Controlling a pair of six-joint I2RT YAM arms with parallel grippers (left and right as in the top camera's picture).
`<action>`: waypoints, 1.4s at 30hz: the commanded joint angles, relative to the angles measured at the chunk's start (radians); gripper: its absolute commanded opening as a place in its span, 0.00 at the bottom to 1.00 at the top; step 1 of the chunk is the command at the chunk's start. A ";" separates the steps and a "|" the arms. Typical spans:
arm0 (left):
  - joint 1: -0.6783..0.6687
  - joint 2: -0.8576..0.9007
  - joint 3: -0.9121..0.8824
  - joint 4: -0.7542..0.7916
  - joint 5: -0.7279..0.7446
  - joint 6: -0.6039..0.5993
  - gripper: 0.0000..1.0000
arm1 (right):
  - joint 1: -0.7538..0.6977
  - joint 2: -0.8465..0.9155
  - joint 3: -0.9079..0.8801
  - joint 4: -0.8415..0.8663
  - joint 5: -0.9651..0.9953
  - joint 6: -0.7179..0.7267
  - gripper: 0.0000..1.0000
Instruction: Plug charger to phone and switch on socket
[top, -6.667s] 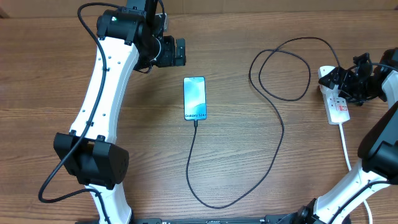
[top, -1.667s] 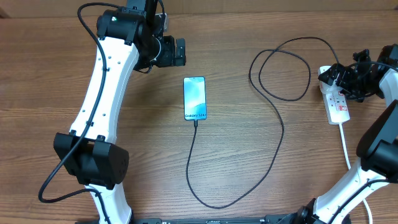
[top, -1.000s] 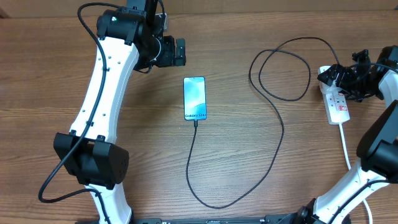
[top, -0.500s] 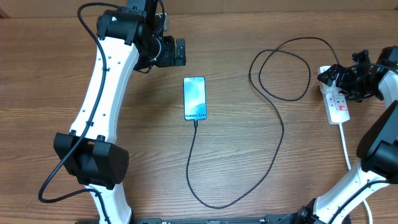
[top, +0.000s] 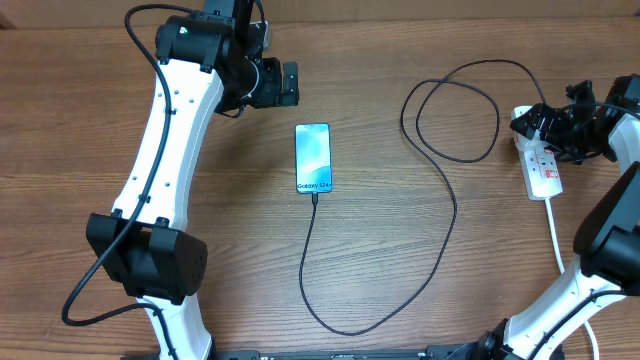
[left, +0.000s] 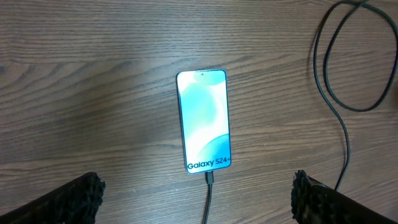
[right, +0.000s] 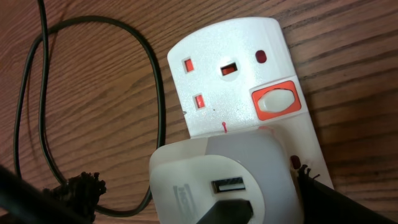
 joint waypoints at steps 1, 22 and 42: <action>-0.001 0.008 -0.002 0.000 -0.006 0.010 1.00 | 0.025 0.059 -0.090 -0.054 -0.054 0.027 1.00; -0.001 0.008 -0.002 0.000 -0.006 0.010 1.00 | -0.023 0.058 -0.048 -0.041 -0.034 0.042 1.00; -0.001 0.008 -0.002 0.000 -0.006 0.010 1.00 | -0.048 0.058 0.077 -0.068 0.027 0.041 1.00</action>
